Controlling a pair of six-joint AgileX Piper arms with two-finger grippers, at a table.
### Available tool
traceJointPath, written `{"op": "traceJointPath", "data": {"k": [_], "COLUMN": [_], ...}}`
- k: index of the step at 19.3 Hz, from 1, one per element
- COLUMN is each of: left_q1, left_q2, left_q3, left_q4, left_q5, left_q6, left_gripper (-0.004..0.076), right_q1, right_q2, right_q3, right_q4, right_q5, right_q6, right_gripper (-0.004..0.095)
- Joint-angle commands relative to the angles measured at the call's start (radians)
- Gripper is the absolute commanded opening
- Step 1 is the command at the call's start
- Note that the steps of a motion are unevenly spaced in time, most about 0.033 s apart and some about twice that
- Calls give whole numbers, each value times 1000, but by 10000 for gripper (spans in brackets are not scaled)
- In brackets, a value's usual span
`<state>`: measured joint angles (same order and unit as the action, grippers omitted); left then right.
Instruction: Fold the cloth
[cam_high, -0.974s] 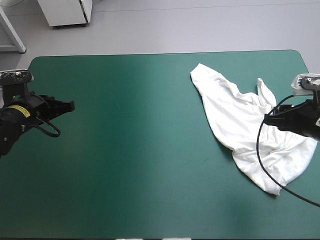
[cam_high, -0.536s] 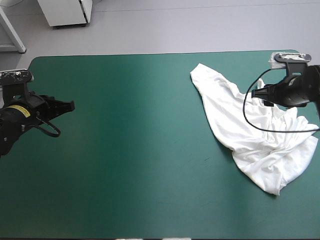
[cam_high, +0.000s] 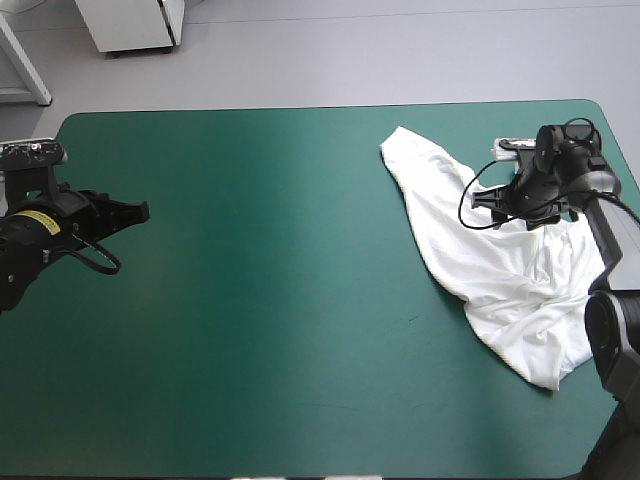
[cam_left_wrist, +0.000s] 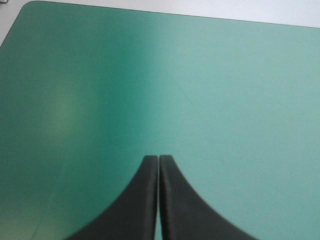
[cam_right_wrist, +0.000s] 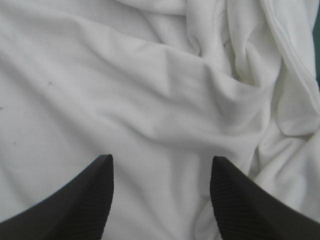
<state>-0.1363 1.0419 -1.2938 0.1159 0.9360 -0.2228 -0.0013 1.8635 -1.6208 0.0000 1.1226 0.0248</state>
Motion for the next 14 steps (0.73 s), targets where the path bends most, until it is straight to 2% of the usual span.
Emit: {"op": "traceJointPath", "data": {"k": [1, 5, 9, 11, 12, 14], "left_q1": [2, 2, 2, 2, 2, 2], "left_q2": [-13, -11, -11, -11, -11, -11], "left_q3": [-34, -34, -34, -34, -34, -34], "left_q4": [5, 5, 5, 5, 5, 5], "left_q5": [-61, -63, -88, -113, -119, -123], "left_q6": [-2, -2, -2, -2, -2, -2], "left_gripper": [6, 6, 6, 6, 6, 6], "right_q1": [-41, -82, -71, -53, -42, -13], "right_q2": [-1, 76, 151, 201, 220, 229], "right_q3": [-33, -33, -33, -33, -33, -33], "right_q4": [11, 49, 83, 85, 93, 101], "right_q5": [-73, -45, -26, 15, 36, 43], "right_q6": [29, 19, -8, -3, -3, -25], "right_gripper": [548, 548, 548, 505, 413, 107]}}
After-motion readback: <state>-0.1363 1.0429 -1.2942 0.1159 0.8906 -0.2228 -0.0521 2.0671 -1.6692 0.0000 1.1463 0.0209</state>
